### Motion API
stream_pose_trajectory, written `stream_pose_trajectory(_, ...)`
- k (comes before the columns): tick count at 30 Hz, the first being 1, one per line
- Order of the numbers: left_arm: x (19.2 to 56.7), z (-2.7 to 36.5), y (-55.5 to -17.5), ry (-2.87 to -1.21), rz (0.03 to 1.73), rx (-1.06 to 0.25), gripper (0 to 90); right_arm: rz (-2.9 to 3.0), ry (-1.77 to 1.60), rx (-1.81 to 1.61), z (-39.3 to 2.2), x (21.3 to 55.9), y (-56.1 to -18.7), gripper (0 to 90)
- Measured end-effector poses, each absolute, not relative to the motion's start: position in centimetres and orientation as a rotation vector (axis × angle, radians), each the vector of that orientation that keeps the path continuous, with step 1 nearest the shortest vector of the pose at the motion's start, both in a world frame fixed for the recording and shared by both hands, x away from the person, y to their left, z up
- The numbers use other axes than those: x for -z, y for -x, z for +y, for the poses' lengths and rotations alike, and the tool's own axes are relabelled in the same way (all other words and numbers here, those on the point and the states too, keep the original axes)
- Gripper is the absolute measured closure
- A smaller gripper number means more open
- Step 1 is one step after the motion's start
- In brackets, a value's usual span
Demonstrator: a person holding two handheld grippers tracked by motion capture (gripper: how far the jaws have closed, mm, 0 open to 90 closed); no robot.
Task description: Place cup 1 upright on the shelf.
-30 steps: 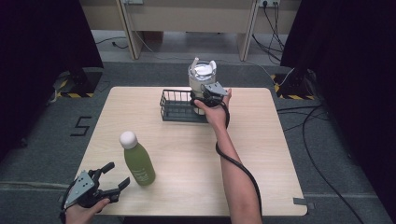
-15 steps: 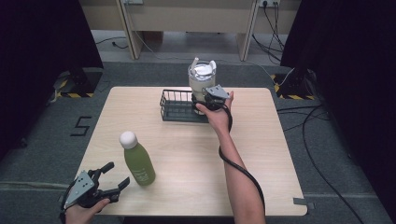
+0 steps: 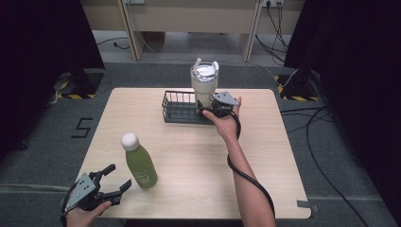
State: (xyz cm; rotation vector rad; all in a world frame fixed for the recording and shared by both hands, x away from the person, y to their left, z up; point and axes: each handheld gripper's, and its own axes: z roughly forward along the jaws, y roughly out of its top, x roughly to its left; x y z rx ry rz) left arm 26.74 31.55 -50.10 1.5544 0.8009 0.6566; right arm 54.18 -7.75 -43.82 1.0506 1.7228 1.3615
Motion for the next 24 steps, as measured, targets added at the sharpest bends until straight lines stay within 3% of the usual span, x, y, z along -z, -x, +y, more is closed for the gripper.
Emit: stream_pose_trajectory(24,50.0,31.4,-26.7,-1.557,0.792,-0.666,14.5,1.716,-1.031,-1.371,-12.0,43.4,-49.1,0.6)
